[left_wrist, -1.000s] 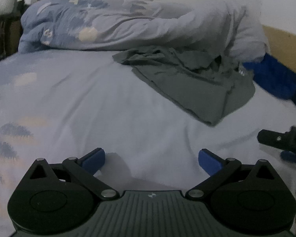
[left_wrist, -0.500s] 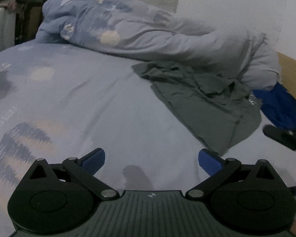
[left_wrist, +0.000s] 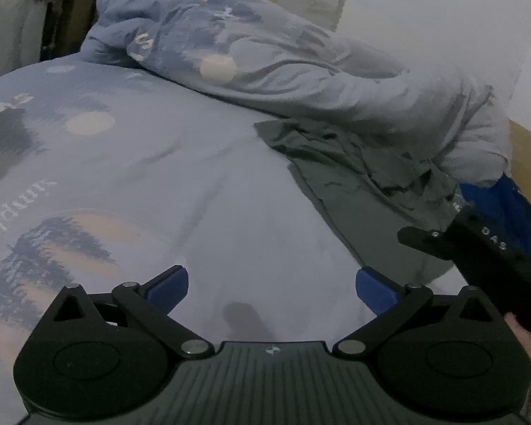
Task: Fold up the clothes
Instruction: 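Grasp the grey T-shirt's shoulder edge with the right gripper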
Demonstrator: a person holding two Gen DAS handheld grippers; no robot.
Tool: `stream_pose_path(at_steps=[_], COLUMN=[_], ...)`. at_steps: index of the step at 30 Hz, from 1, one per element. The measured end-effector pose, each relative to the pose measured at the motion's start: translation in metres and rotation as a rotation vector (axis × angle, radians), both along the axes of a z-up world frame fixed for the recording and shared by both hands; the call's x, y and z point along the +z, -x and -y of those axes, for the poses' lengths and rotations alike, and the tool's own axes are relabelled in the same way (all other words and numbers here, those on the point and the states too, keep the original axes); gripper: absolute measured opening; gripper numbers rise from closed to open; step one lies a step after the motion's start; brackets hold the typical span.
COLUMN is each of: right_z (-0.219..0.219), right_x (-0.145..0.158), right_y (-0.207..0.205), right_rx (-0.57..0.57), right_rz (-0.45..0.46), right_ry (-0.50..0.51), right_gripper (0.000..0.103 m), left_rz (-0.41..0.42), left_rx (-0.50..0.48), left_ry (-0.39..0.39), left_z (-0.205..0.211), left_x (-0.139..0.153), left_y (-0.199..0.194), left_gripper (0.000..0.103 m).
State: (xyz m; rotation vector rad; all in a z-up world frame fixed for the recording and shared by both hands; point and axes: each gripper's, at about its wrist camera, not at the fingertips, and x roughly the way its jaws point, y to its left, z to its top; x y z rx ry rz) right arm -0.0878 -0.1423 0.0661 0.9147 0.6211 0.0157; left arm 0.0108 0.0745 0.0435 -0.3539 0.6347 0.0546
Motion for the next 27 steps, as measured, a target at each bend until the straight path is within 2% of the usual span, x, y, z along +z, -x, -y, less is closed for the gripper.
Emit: stream_pose_path(at_steps=[5,6,7,8,9,10,14,22,27], right_z=[-0.014,-0.015,-0.017,-0.018,-0.015,-0.013,-0.012,-0.019,-0.013], right_x=[-0.002,-0.002,-0.002,-0.003,-0.005,-0.007,-0.007,0.034,0.057], right_y=[-0.023,-0.024,-0.025,-0.025,-0.023,-0.021,-0.006,0.037,0.083], right_rx=[0.009,-0.003,-0.016,-0.028,-0.049,-0.07,-0.044,0.07,0.149], right_rz=[-0.026,-0.038,-0.049,-0.061,-0.075,-0.088,-0.039,0.063,0.04], right_ry=[0.077,0.103,0.129,0.155,0.156,0.156,0.148,0.246,0.295], right_gripper=[0.089,0.078,0.055,0.041,0.02,0.012,0.006,0.005,0.005], left_rz=[0.007,0.008,0.009,0.009,0.009,0.009,0.009,-0.002,0.016], left_rx=[0.011,0.013,0.016,0.021,0.025,0.028,0.039,0.094,0.104], left_ry=[0.018,0.02,0.023,0.026,0.029,0.033,0.05,0.108,0.123], left_z=[-0.008,-0.01,-0.012,-0.014,-0.016,-0.018,-0.027,-0.049,-0.056], left_x=[0.003,0.004,0.004,0.004,0.004,0.005,0.005,0.005,0.008], left_y=[0.001,0.002,0.002,0.002,0.001,0.002,0.003,0.004,0.005], left_gripper=[0.103,0.103,0.103,0.103,0.103,0.103,0.103,0.103,0.103])
